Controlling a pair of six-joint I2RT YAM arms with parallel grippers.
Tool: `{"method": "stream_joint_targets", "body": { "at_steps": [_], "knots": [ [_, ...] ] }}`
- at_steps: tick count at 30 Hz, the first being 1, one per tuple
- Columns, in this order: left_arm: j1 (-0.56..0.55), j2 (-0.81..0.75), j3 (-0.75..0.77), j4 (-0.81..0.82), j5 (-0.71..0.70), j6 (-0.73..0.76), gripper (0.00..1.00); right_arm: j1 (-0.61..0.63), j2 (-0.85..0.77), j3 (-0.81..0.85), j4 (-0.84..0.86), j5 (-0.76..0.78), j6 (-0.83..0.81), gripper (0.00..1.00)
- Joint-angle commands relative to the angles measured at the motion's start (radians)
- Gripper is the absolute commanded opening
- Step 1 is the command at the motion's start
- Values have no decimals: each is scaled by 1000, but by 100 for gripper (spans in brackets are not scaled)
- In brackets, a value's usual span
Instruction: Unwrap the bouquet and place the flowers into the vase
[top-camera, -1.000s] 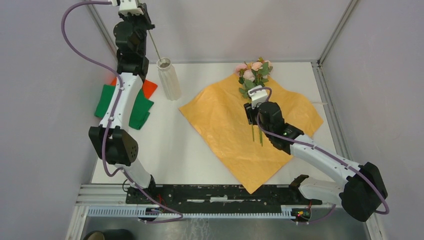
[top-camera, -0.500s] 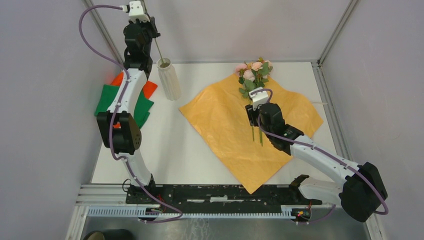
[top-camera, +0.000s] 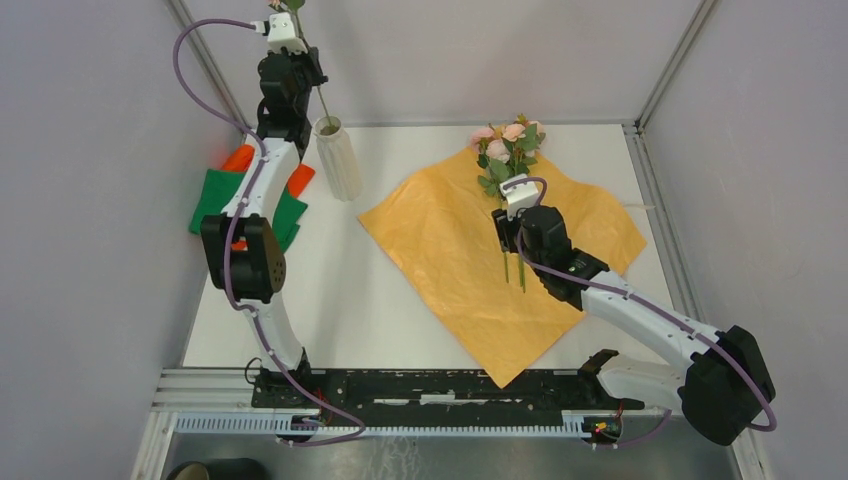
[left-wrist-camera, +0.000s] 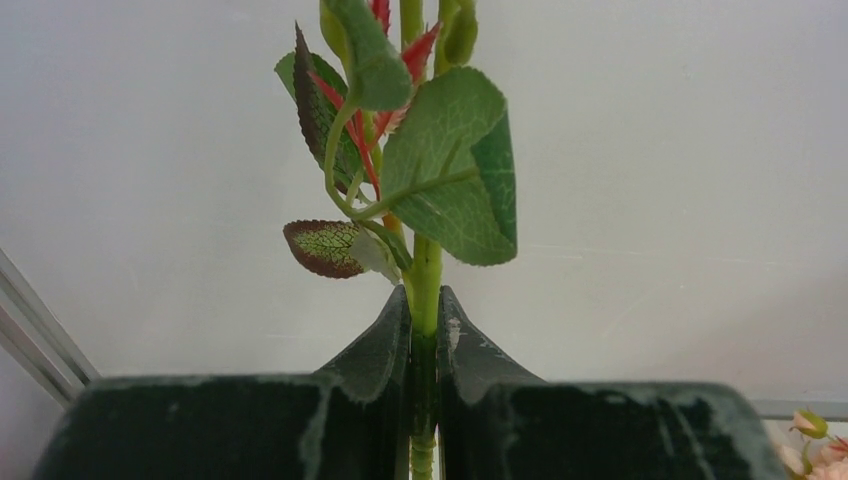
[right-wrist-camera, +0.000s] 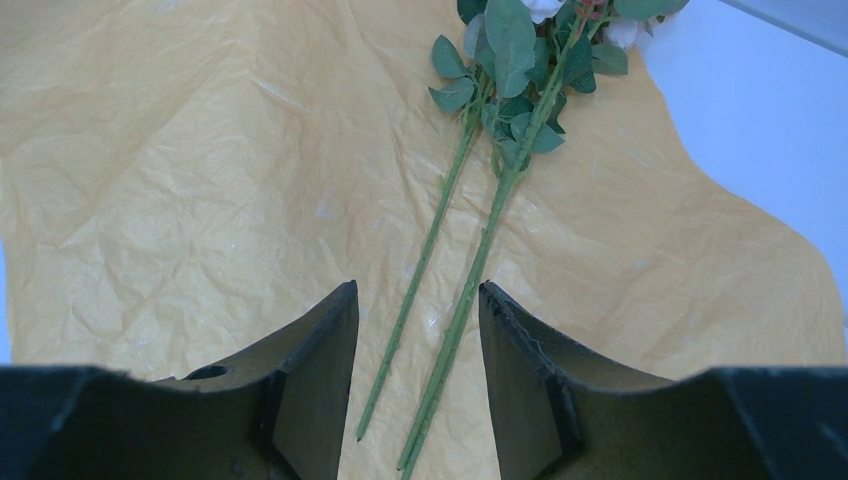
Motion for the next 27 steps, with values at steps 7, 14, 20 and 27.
{"method": "stream_joint_targets", "body": {
  "at_steps": [7,14,20,27],
  "knots": [
    [6,-28,-119,90,-37,-113,23,-12,-21,4,39,-18,1,53],
    [5,-82,-266,159,-23,-189,37,-17,-35,-5,37,-15,1,53],
    [4,-123,-368,185,-31,-244,38,-22,-42,-11,40,-24,3,53],
    [3,-257,-566,254,-45,-284,42,-25,-37,-22,48,-31,6,53]
  ]
}}
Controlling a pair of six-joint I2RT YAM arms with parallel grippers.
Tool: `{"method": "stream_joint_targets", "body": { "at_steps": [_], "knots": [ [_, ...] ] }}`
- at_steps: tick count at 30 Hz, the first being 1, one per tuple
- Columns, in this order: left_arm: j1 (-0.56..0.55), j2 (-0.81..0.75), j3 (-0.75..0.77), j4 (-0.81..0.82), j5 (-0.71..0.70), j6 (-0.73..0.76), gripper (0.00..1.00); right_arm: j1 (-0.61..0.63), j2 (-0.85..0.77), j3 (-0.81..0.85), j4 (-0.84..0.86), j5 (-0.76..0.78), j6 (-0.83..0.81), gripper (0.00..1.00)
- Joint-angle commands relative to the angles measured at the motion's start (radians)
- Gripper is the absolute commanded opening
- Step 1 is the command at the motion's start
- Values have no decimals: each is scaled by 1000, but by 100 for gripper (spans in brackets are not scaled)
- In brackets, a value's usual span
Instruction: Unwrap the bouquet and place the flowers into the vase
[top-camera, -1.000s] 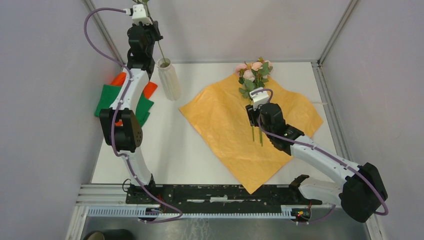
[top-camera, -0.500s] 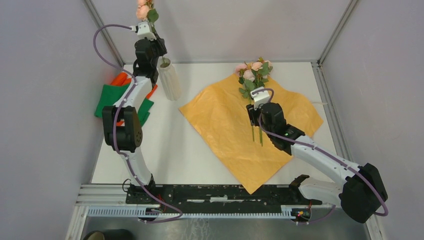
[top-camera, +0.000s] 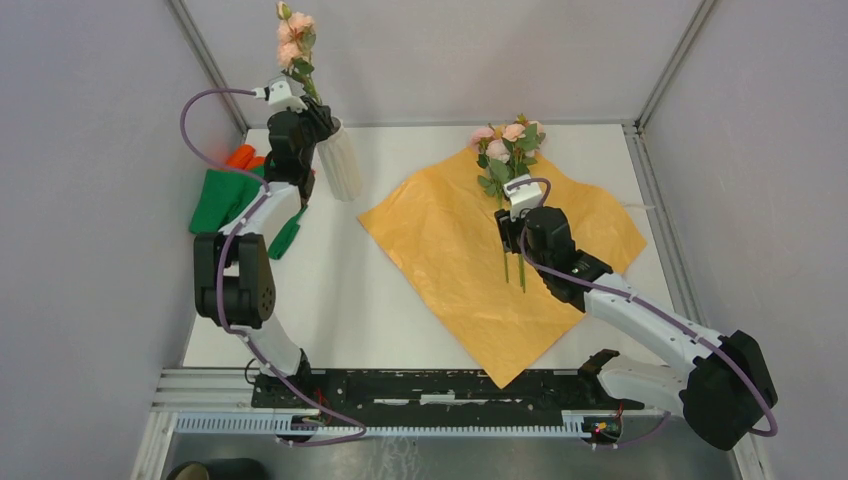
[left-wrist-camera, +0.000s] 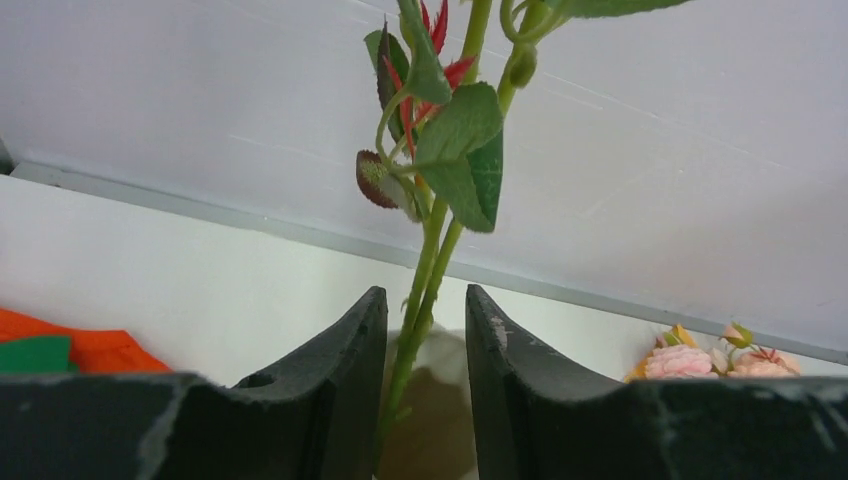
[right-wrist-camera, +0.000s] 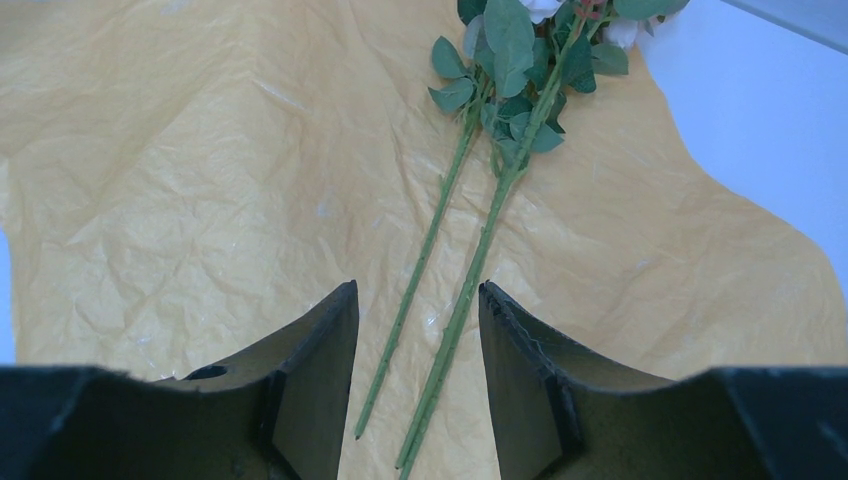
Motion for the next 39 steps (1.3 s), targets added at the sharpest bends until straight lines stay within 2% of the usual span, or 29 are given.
{"method": "stream_joint_targets", "body": {
  "at_steps": [1,6,11,19,25,31,35,39],
  "knots": [
    [4,-119,-68,61,-33,-55,42,-5,-13,-11,45,-9,7,53],
    [3,-202,-100,37,-23,-51,44,-8,12,-10,52,-8,8,53],
    [3,-276,-96,23,45,-61,45,-14,82,-2,63,-3,24,53],
    [3,-397,-100,-102,51,-78,48,-26,217,56,59,-10,76,53],
    [3,-545,-237,-130,25,-128,48,-66,356,143,47,-66,110,53],
    [2,-677,-403,-126,54,-167,48,-106,521,308,3,-107,117,53],
    [-10,-736,-507,-123,65,-200,48,-125,595,336,4,-105,119,53],
    [-49,-769,-534,-184,54,-191,47,-147,639,315,32,-115,122,53]
  ]
}}
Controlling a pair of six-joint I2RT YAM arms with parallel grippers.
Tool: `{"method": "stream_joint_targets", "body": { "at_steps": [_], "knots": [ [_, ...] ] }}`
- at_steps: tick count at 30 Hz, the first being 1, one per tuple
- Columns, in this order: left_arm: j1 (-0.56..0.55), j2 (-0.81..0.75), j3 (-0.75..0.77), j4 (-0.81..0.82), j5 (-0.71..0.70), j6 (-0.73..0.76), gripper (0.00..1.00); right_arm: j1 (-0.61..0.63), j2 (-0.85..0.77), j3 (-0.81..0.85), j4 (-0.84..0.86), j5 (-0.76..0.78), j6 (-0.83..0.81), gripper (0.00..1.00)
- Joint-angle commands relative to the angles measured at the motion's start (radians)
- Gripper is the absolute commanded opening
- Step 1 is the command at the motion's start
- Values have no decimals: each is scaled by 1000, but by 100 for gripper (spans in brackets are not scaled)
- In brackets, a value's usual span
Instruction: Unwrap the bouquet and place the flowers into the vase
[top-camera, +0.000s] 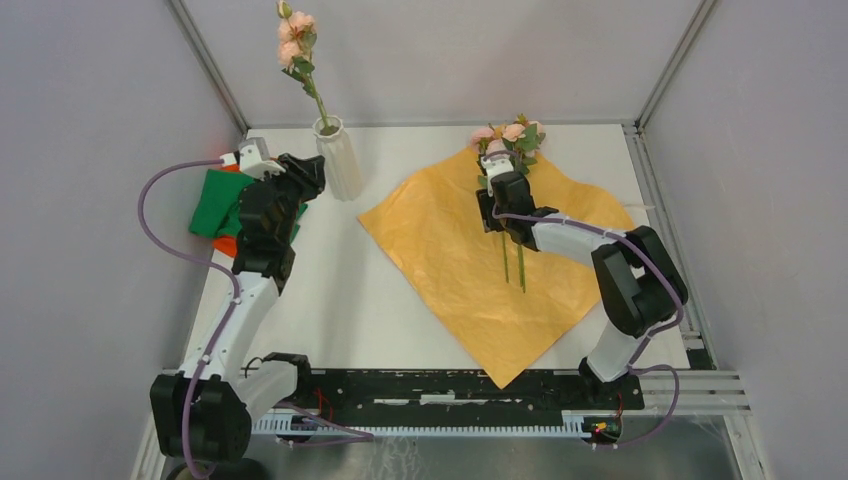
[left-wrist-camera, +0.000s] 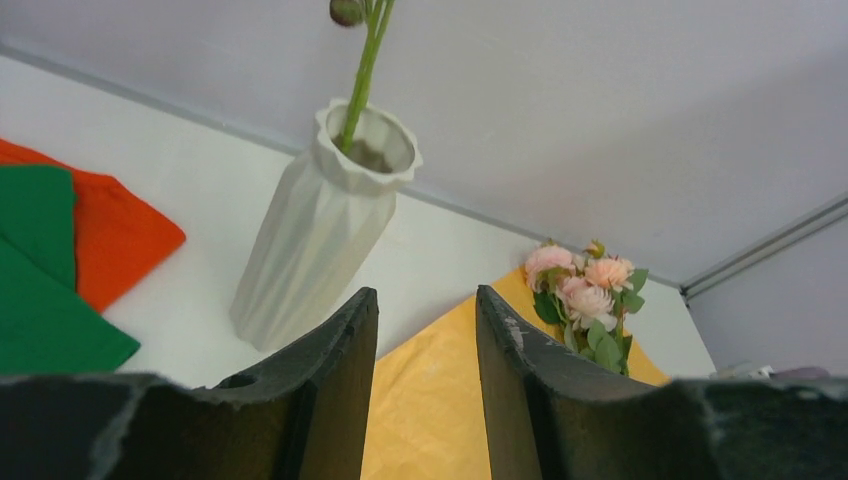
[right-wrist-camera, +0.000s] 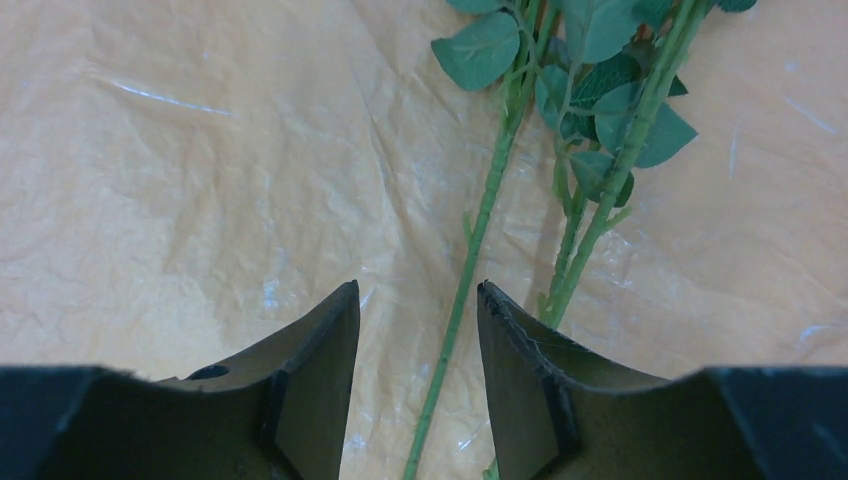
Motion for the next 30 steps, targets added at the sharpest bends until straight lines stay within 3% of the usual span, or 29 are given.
{"method": "stream_joint_targets", "body": {
  "at_steps": [1,6,9,12,17,22,30],
  "knots": [
    [-47,-53,-18,-58,-4,-31,47,-24,46,2,31,-20,19,53],
    [-152,-102,-41,-99,-54,-12,48,-39,99,6,48,-27,23,53],
    [-227,-99,-38,-116,-107,18,49,-41,131,10,50,-32,24,47],
    [-259,-74,-33,-115,-126,21,49,-44,151,10,48,-35,27,34],
    [-282,-55,-32,-111,-132,36,49,-46,156,-3,59,-55,33,1],
    [-288,-35,-26,-112,-115,49,49,-46,125,-7,60,-84,34,0],
    [-329,51,-27,-53,-57,11,49,-41,-95,-67,84,-131,38,0]
  ]
}}
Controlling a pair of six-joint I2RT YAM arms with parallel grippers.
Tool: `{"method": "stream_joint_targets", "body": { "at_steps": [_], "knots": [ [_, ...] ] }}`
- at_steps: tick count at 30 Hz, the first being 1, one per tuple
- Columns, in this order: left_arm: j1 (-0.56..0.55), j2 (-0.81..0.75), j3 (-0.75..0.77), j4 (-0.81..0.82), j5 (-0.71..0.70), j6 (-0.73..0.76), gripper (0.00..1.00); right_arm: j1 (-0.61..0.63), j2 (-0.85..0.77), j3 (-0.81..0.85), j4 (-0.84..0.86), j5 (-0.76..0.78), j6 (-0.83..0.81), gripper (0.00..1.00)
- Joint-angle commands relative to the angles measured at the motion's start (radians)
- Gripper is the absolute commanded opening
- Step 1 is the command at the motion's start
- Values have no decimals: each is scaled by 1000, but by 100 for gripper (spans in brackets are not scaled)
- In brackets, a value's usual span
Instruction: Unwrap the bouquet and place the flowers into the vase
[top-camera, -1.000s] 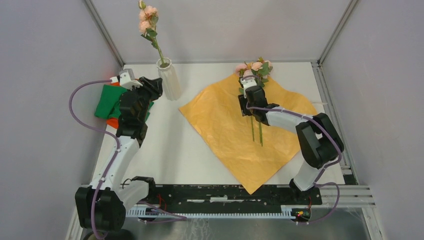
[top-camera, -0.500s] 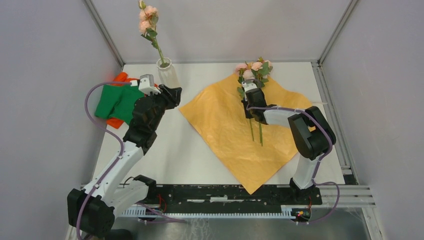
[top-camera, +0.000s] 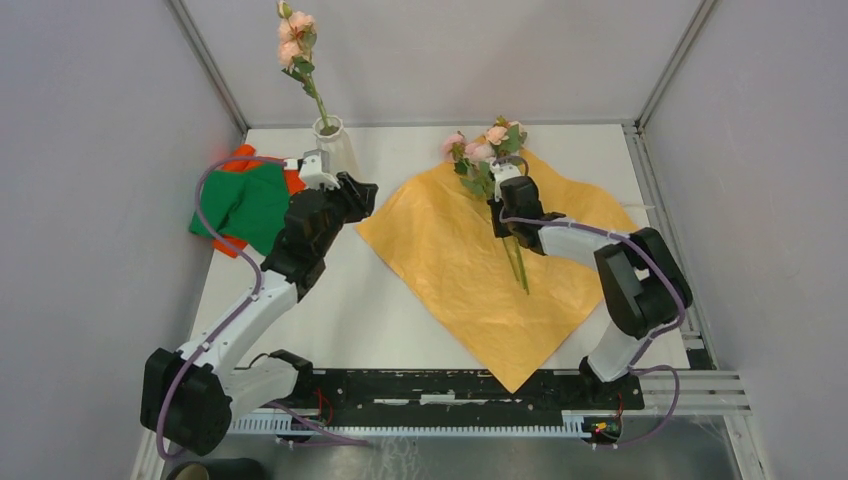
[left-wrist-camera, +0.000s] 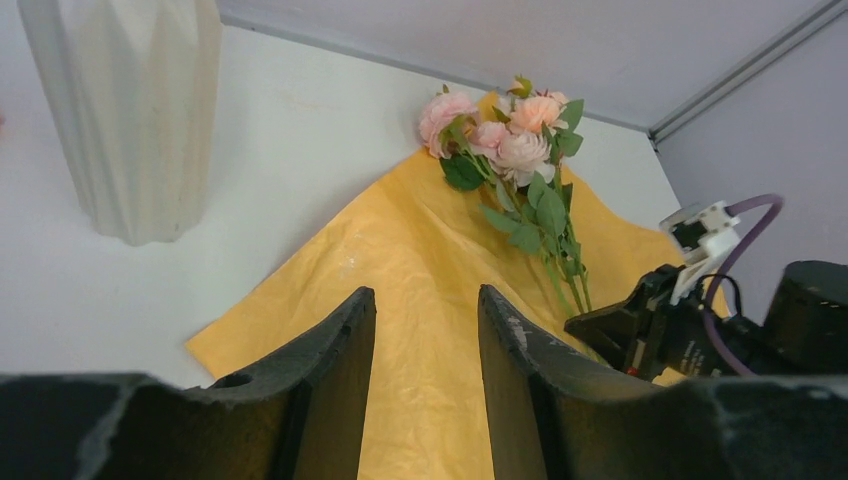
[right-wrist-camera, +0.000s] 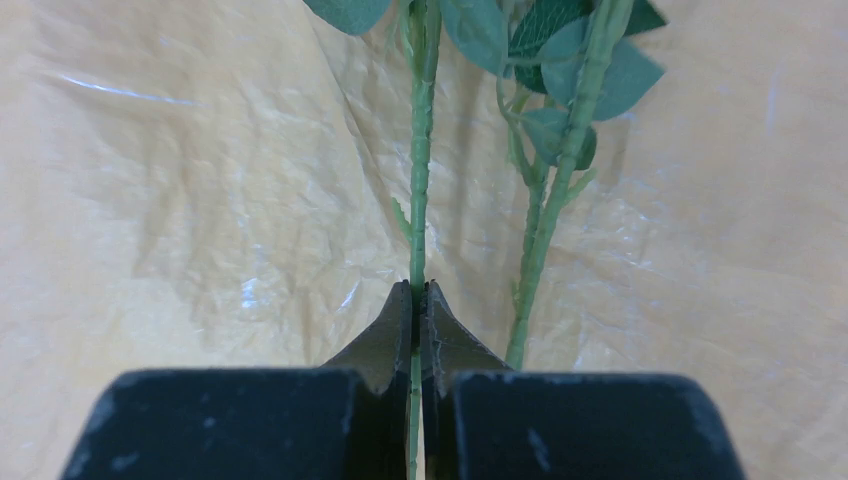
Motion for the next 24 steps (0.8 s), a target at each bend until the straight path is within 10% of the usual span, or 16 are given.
{"method": "stream_joint_targets", "body": {
  "at_steps": [1,9,24],
  "knots": [
    [-43,33,14,65,15,0,49,3,-172,-19,37,-43,8,0],
    [-121,113,23,181,94,-95,49,15,-376,-32,5,-87,4,0],
    [-207,527,32,978,422,-514,45,82,-662,-79,-21,-161,27,0]
  ]
}}
